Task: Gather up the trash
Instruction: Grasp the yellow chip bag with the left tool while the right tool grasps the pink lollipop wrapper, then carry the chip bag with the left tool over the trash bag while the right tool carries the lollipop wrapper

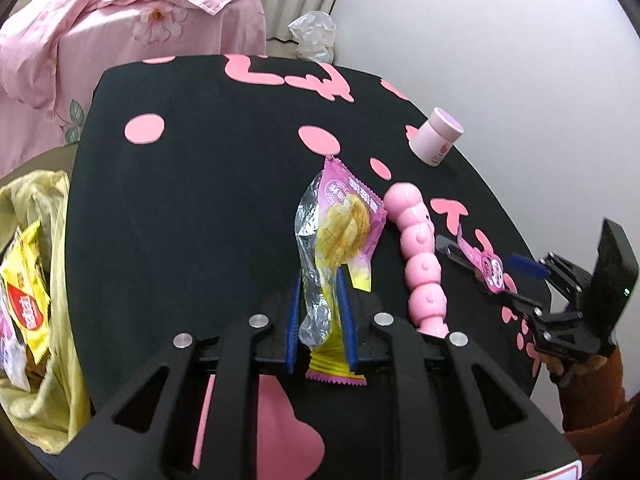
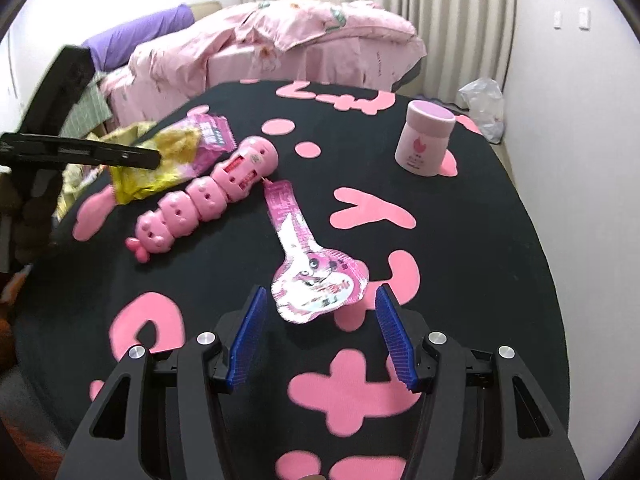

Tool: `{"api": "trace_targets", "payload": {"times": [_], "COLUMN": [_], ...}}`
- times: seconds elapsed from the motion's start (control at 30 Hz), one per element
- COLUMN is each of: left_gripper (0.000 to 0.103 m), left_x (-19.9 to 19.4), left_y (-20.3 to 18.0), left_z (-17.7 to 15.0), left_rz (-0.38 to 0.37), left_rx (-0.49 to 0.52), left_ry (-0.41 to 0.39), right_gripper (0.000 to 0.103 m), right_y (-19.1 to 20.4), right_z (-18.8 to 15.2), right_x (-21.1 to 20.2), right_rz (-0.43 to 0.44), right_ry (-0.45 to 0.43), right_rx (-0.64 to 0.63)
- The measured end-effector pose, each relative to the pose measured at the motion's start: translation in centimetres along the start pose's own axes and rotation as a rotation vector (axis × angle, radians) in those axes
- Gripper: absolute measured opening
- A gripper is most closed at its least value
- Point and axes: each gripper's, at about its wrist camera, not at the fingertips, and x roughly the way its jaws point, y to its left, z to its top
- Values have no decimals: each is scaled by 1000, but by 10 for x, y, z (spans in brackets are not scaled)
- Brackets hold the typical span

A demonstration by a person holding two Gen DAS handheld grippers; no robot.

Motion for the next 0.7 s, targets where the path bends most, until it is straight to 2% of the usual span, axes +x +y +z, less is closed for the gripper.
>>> {"api": "trace_targets", "payload": {"times": [0.13, 0.17, 0.27, 0.5, 0.7], "left_gripper": [17, 17, 17, 15, 14], "left_x": [3, 4, 4, -4, -32], "left_y": [1, 2, 2, 2, 1], "left_z": [-7, -8, -9, -11, -8], "left_rz": [-5, -4, -5, 6, 15], "left_rx": [-8, -10, -15, -18, -11], "left_ry": [22, 25, 25, -1, -74], "right_gripper": [54, 49, 48, 48, 48], "right_y": [-3, -4, -7, -6, 6], "right_z": [3, 3, 5, 9, 24], "right_x": [10, 10, 7, -16, -39], "right_rz": [33, 45, 76, 33, 3], "right_ry": [13, 9, -12, -63, -127], "right_rx": [7, 16, 49, 71, 43]}}
